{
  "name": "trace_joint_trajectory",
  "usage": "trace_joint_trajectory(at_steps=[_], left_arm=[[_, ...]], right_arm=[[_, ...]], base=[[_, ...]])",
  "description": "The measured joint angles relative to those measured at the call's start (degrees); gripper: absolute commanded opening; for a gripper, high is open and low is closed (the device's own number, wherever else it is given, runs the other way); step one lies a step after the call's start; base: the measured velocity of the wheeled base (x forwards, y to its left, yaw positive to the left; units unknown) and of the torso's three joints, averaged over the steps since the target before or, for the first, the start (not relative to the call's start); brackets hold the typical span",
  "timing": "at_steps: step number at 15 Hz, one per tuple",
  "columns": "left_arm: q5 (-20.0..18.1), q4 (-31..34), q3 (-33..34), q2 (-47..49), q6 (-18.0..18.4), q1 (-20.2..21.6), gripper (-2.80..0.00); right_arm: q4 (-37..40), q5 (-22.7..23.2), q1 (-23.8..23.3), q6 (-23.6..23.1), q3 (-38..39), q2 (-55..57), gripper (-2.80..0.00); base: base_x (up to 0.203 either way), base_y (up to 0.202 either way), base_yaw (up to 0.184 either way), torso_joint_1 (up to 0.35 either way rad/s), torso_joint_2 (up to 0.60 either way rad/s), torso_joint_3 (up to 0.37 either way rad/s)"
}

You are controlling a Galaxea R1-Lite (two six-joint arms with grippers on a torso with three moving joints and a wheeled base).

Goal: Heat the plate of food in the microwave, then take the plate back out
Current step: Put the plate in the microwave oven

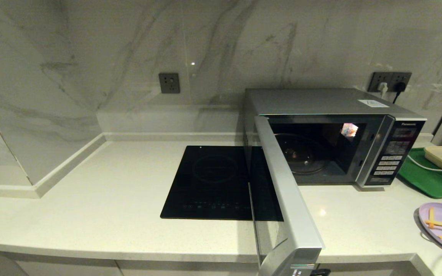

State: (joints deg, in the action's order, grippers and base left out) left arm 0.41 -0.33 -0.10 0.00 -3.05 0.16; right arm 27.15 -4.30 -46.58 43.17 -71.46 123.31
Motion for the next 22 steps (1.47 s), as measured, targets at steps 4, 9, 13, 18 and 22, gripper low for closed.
trace_joint_trajectory(at_steps=[4,9,13,18,22], left_arm=[[0.00,0.00,0.00,0.00,0.02,0.00,-2.80],[0.00,0.00,0.00,0.00,0.00,0.00,-2.80],[0.00,0.02,0.00,0.00,0.00,0.00,-2.80],[0.00,0.00,0.00,0.00,0.00,0.00,-2.80],[0.01,0.02,0.00,0.00,0.00,0.00,-2.80]], right_arm=[[-0.07,0.00,0.00,0.10,0.07,0.87,0.00],[-1.18,-0.07,-0.09,0.10,0.11,1.42,0.00],[-1.35,-0.13,-0.16,0.07,0.49,1.66,-2.80],[-2.57,-0.12,-0.17,0.10,1.12,1.70,-2.80],[-3.06,0.06,-0.17,0.11,1.34,1.61,-2.80]], base=[[0.000,0.000,0.000,0.000,0.00,0.000],[0.000,0.000,0.000,0.000,0.00,0.000],[0.000,0.000,0.000,0.000,0.00,0.000],[0.000,0.000,0.000,0.000,0.00,0.000],[0.000,0.000,0.000,0.000,0.00,0.000]])
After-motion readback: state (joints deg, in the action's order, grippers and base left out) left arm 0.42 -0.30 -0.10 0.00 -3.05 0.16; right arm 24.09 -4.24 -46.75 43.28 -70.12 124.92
